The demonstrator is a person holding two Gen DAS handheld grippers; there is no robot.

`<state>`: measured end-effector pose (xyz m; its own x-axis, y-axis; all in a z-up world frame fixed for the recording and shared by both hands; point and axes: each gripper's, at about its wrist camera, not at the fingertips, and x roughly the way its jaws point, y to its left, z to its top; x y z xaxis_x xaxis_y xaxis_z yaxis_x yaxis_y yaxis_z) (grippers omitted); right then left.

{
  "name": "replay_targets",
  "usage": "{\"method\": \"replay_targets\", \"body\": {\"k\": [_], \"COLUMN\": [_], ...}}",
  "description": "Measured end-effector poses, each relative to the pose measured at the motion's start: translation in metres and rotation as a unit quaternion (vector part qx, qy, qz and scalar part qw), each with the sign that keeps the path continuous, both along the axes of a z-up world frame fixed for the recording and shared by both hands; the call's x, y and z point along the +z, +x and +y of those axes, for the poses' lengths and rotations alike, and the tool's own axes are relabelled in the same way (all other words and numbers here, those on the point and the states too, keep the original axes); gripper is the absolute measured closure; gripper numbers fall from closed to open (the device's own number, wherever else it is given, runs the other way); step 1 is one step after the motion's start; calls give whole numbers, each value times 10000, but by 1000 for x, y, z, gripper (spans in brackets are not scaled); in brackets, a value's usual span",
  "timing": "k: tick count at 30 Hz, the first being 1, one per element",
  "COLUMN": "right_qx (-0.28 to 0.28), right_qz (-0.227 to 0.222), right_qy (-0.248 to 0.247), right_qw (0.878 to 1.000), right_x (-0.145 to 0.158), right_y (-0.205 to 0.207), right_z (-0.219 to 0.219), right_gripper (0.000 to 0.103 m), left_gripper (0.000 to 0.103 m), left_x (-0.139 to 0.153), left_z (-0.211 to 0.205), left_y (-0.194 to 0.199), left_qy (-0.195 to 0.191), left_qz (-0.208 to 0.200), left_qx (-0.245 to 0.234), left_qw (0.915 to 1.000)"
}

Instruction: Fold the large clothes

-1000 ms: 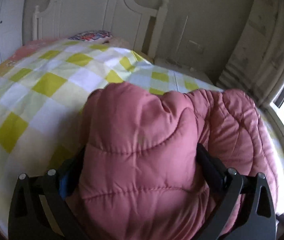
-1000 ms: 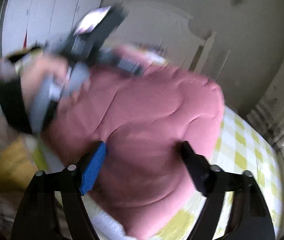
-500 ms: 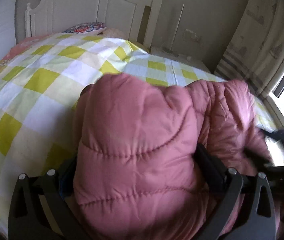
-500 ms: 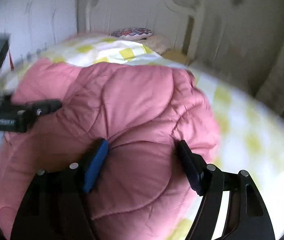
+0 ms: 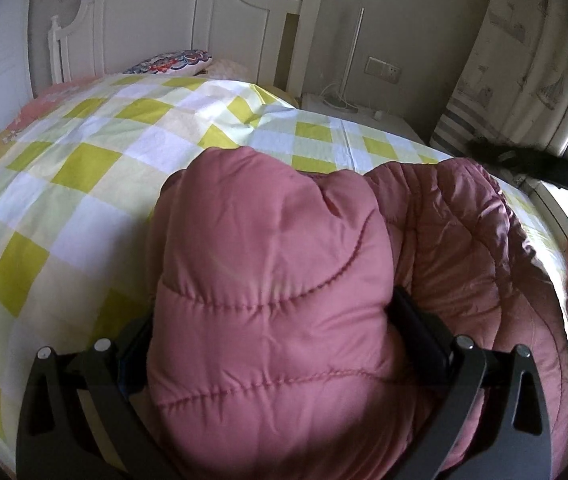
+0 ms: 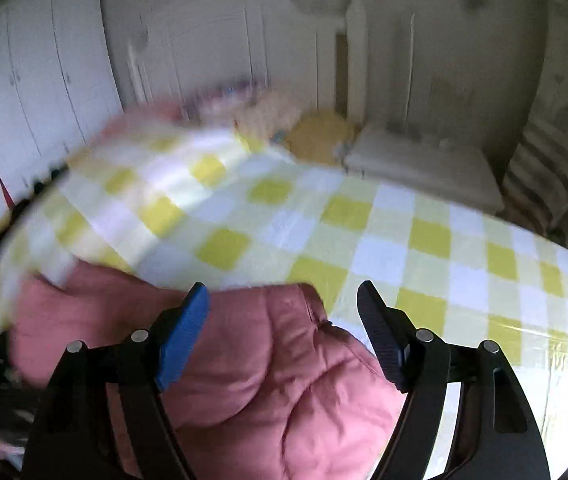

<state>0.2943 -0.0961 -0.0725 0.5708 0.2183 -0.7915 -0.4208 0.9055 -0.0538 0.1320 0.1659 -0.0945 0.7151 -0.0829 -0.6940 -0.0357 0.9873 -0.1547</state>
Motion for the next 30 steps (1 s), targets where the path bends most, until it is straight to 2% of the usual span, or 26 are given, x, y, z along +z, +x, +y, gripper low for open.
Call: {"method": "replay_targets", "body": {"k": [1, 2, 4, 8, 11, 14, 15, 16, 18, 19, 20, 24, 26, 29, 30], "right_qx": [-17, -146, -250, -415, -401, 110, 304, 493, 767, 823, 776, 568, 588, 1016, 1114], "right_qz": [355, 585, 625, 38, -578, -937, -1013, -1070, -812, -866, -1051, -938, -1233, -1729, -1745], "right_qy": [-103, 279, 494, 243, 652, 979, 972, 889, 186, -82, -31, -14, -85, 89, 134], "right_qw": [9993, 9978, 9965, 9988, 9954, 9907, 9896, 9891, 9936, 9928, 9914, 9940, 9906, 9796, 9782], "right_x": [-21, -29, -25, 8, 39, 56, 55, 50, 14, -6, -10, 4, 18, 30, 28], "right_y": [9, 17, 15, -15, -61, -116, -131, -143, -155, -161, -164, -169, -190, -230, -239], "right_z": [3, -6, -18, -27, -41, -40, -37, -32, -10, -2, -2, -6, -4, 1, 3], "right_gripper": [31, 30, 30, 27, 22, 16, 11, 10, 10, 9, 9, 10, 10, 10, 10], "left_gripper": [2, 2, 2, 2, 2, 2, 2, 2, 2, 2, 2, 2, 2, 2, 2], "left_x": [0, 1, 0, 0, 0, 0, 0, 0, 0, 0, 0, 0, -1, -1, -1], "left_z": [0, -1, -1, -2, 1, 2, 1, 1, 1, 1, 1, 0, 0, 2, 2], "left_y": [0, -1, -1, -1, -2, -2, -2, -2, -2, -2, -2, -3, -3, -3, -3], "left_qy": [4, 7, 54, 49, -6, -43, -41, -39, -45, -45, -28, -5, 8, -56, -68], "left_qz": [2, 0, 24, 11, -8, -17, -16, -17, -18, -17, -14, -8, 0, 11, 9], "left_qx": [3, 7, 20, -21, -7, -4, -3, -2, -1, -1, 15, 35, 43, 36, 39], "left_qw": [10000, 10000, 10000, 10000, 10000, 10000, 10000, 10000, 10000, 10000, 10000, 10000, 10000, 10000, 10000]}}
